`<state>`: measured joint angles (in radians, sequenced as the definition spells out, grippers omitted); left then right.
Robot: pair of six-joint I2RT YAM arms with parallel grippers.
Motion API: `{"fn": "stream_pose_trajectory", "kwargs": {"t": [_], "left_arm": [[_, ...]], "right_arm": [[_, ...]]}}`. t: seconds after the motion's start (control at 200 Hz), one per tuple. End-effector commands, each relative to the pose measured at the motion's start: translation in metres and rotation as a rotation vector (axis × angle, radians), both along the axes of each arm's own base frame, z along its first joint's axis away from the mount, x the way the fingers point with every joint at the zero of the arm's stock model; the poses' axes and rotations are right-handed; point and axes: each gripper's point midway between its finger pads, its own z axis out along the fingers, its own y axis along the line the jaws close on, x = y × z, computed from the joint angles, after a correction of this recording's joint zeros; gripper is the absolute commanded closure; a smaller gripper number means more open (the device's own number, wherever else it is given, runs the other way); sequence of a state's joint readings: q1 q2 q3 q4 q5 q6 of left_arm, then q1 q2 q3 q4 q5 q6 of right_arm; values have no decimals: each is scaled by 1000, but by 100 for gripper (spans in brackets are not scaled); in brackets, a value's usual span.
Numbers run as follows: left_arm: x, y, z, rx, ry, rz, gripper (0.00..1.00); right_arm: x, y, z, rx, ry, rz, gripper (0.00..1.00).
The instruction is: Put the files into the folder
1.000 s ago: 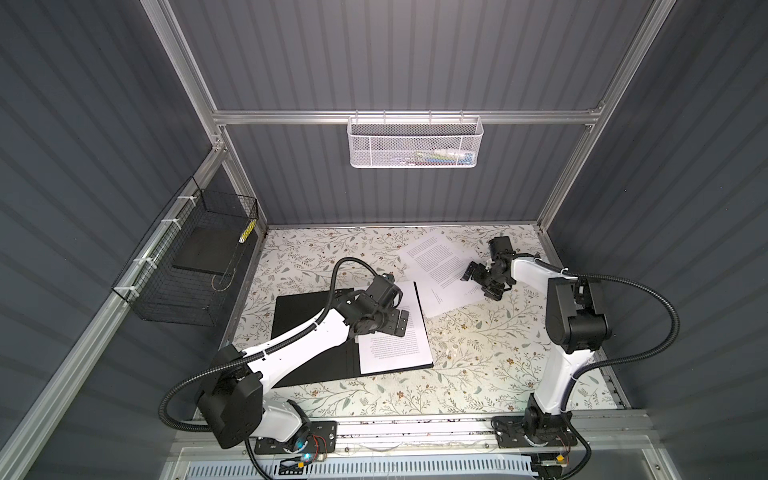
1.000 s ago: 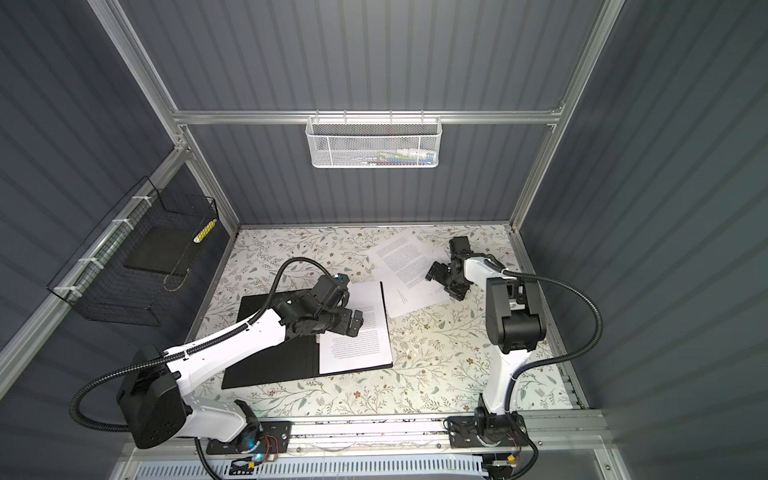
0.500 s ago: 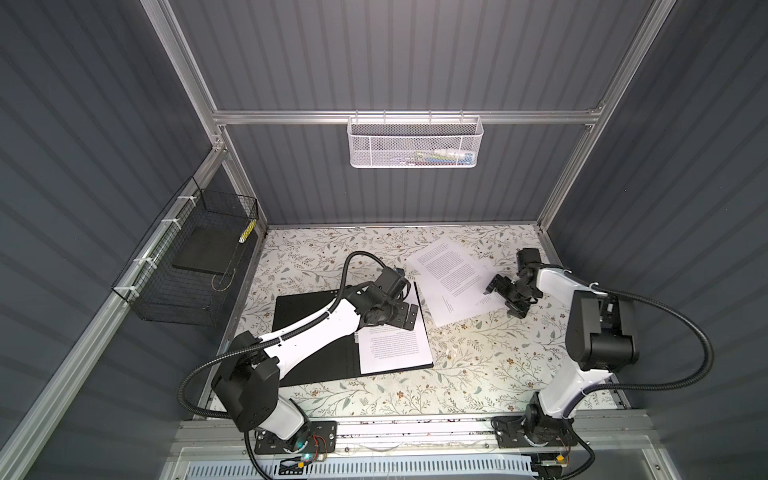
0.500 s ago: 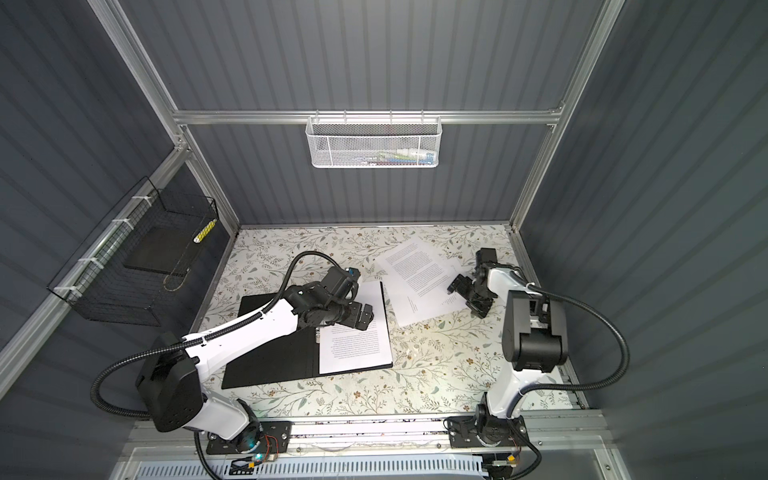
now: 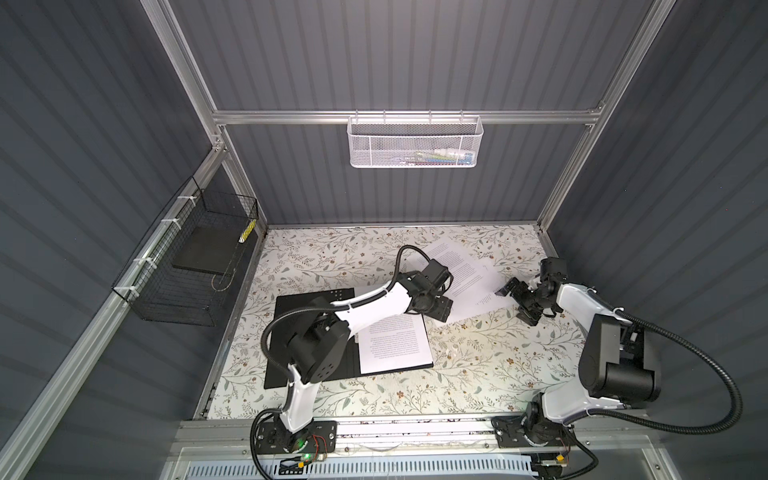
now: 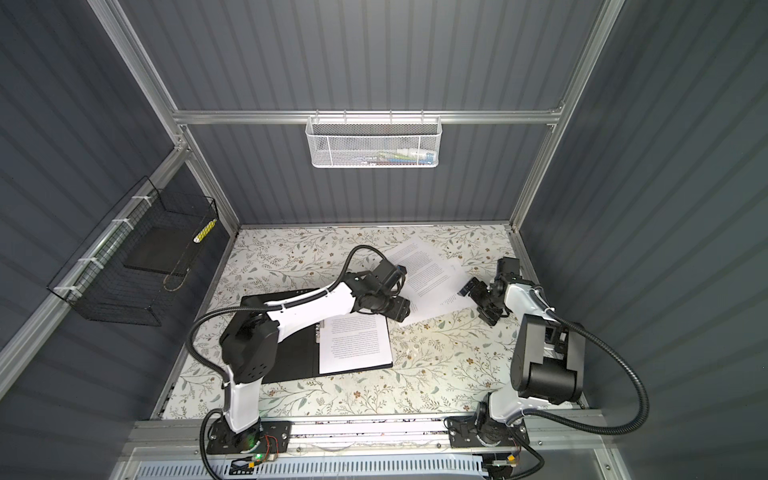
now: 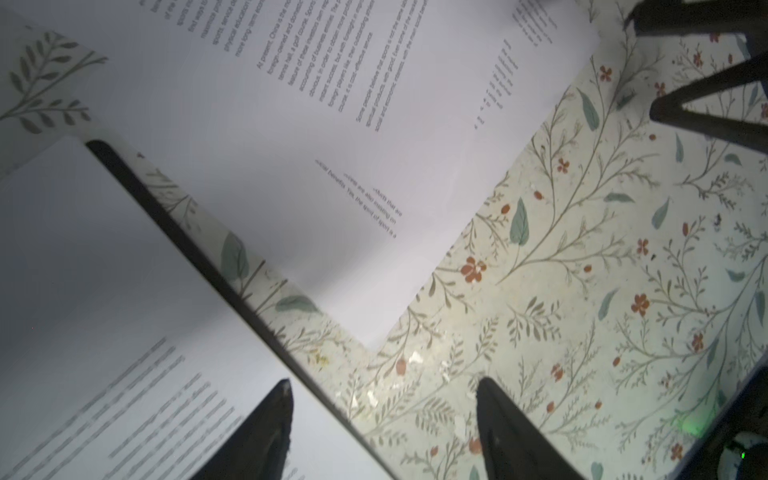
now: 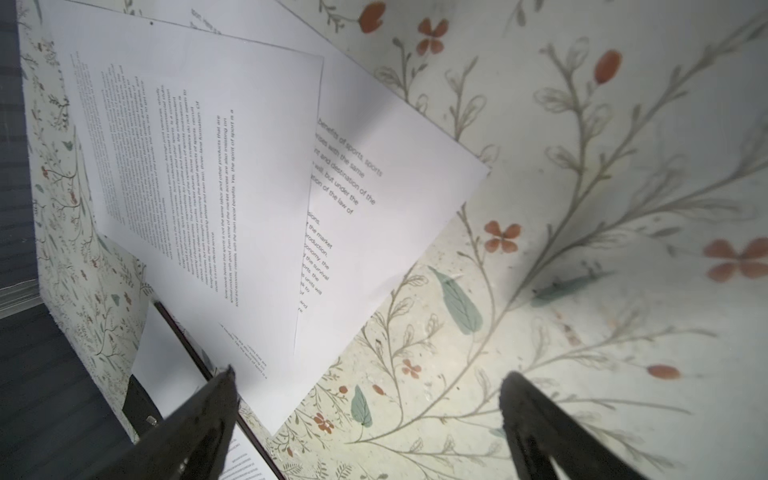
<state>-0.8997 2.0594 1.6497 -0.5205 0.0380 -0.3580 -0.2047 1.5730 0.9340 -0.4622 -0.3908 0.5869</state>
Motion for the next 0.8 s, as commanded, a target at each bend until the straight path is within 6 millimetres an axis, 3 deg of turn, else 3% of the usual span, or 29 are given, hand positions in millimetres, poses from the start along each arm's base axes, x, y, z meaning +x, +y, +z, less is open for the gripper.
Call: {"fn": "stream_pose_trajectory", "kwargs": {"t": [0.0, 0.14, 0.345, 0.545, 0.795], "left_arm": [[20, -18, -8, 1, -11, 5, 36], [39, -28, -29, 34, -5, 37, 43], [35, -34, -56, 49, 52, 18, 51], [10, -33, -75, 41, 136, -10, 63], [-38, -43, -85, 49, 196, -66, 73]], "right_arm": [[-2, 13, 3, 69, -40, 18, 1], [-7, 15, 9, 72, -59, 28, 1], [-12, 15, 9, 62, -58, 35, 1], [-4, 14, 11, 65, -67, 24, 1], [24, 39, 4, 82, -38, 106, 1]]}}
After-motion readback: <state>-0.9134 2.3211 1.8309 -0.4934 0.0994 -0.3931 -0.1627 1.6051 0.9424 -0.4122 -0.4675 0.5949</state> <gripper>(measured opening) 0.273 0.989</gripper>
